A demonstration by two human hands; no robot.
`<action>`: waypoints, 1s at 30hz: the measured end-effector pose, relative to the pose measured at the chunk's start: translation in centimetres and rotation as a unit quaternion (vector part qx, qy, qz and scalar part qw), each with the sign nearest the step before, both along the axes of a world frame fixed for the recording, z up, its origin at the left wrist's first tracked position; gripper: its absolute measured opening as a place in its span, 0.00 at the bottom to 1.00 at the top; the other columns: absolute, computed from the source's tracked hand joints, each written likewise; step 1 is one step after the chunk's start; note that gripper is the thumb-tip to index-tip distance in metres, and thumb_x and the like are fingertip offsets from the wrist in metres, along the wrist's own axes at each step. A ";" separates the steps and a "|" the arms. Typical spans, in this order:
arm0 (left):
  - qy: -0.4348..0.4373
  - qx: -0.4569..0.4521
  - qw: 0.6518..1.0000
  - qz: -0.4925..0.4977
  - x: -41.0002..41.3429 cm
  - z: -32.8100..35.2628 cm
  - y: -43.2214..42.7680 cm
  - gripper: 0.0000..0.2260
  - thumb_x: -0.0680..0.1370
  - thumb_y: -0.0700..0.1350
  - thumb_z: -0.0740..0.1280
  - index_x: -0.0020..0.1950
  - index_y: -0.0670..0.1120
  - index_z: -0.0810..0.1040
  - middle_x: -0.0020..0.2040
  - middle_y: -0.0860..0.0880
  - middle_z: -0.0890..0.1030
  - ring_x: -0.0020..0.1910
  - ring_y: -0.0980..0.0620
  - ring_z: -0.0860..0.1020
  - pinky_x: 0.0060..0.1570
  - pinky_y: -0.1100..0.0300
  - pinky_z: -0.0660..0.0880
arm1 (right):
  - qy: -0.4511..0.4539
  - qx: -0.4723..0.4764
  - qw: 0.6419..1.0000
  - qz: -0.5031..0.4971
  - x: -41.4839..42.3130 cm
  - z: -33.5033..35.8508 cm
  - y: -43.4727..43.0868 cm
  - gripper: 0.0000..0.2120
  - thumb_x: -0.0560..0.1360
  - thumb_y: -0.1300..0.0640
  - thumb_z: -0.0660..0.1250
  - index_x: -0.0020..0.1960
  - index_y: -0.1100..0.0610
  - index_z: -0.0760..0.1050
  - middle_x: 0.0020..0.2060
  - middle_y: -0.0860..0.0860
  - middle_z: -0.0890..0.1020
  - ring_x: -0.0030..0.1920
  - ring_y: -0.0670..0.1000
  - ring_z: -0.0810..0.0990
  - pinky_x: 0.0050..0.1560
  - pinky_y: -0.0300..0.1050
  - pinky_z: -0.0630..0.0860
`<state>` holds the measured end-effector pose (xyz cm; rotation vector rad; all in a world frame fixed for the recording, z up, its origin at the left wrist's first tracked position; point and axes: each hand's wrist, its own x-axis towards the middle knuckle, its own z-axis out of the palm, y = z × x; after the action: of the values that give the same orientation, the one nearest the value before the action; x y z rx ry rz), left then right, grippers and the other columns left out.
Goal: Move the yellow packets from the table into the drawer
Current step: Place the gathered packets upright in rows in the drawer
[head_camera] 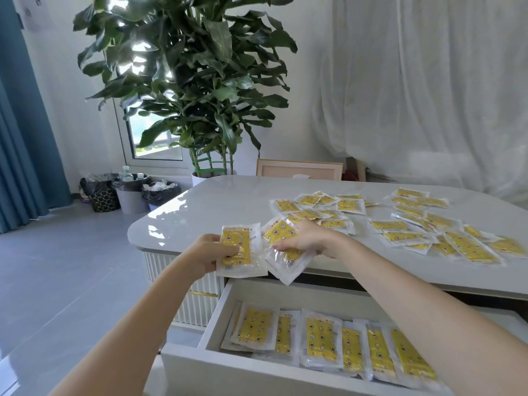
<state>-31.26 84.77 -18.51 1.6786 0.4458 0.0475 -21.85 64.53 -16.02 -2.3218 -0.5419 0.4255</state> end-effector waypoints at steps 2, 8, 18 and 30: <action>0.007 0.005 0.999 -0.040 -0.9 0.3 -0.3 0.07 0.74 0.36 0.71 0.51 0.41 0.78 0.44 0.45 0.83 0.41 0.50 0.81 0.42 0.60 0.81 | 0.037 0.006 0.999 0.013 -1.2 -0.1 -1.4 0.20 0.71 0.46 0.74 0.55 0.55 0.72 0.49 0.47 0.79 0.46 0.43 0.77 0.41 0.38 0.76; 0.082 0.042 0.977 -0.190 -1.9 0.3 -2.9 0.07 0.73 0.38 0.72 0.49 0.39 0.80 0.46 0.45 0.86 0.41 0.51 0.84 0.43 0.61 0.82 | 0.145 -0.010 0.989 0.021 -3.8 -0.4 -6.9 0.23 0.69 0.49 0.76 0.57 0.60 0.76 0.58 0.52 0.79 0.60 0.52 0.77 0.60 0.47 0.74; 0.268 0.131 0.891 -0.342 0.3 -3.9 -8.5 0.10 0.74 0.38 0.71 0.55 0.39 0.79 0.50 0.45 0.85 0.45 0.51 0.84 0.46 0.61 0.81 | 0.223 -0.124 0.964 -0.073 -5.2 -5.3 -15.1 0.23 0.68 0.50 0.77 0.58 0.60 0.78 0.50 0.53 0.80 0.46 0.51 0.80 0.49 0.45 0.80; 0.267 0.253 0.912 -0.179 4.9 -9.2 -9.0 0.12 0.73 0.39 0.72 0.52 0.42 0.72 0.57 0.44 0.79 0.55 0.47 0.79 0.58 0.57 0.76 | 0.147 -0.033 0.946 -0.288 -3.0 -12.2 -16.5 0.29 0.71 0.56 0.75 0.65 0.62 0.66 0.59 0.56 0.77 0.57 0.54 0.79 0.57 0.46 0.77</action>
<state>-26.37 75.79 -27.71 2.2669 0.5545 -0.6311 -24.87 48.07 -28.25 -2.2861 0.3006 0.4925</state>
